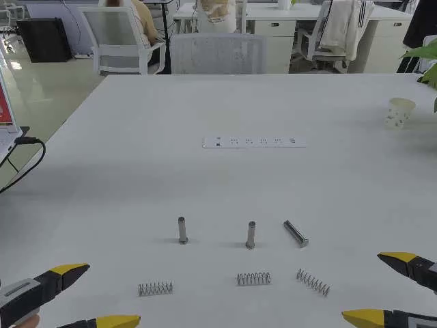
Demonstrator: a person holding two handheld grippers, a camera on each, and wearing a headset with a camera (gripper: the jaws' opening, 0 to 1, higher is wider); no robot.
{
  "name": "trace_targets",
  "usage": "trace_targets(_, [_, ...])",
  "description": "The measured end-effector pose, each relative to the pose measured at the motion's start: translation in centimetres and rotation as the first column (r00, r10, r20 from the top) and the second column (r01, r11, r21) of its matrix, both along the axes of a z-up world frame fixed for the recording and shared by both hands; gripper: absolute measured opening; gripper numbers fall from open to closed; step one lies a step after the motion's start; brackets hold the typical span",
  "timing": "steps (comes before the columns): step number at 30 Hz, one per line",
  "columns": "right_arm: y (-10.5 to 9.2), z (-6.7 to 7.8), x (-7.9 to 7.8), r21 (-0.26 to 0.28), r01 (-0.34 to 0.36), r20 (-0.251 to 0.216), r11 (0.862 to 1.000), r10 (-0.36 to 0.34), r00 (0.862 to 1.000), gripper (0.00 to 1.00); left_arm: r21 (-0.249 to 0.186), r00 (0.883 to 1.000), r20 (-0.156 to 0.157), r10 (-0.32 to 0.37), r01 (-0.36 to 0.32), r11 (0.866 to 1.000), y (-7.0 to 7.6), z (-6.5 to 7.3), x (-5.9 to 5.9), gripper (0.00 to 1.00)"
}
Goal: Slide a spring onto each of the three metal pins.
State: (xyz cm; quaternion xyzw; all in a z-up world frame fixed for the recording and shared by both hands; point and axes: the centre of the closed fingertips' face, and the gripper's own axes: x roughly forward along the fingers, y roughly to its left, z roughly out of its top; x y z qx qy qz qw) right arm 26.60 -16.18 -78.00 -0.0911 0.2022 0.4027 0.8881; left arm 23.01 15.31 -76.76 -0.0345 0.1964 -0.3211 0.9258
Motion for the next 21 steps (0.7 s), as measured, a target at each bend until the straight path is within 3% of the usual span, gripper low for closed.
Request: trace_targets(21, [-0.08, -0.39, -0.10, -0.005, 0.001, -0.017, 1.000, -0.001, 1.000, 0.71, 0.000, 1.000, -0.004, -0.012, 0.012, 1.000, -0.30, -0.19, 0.30, 0.74])
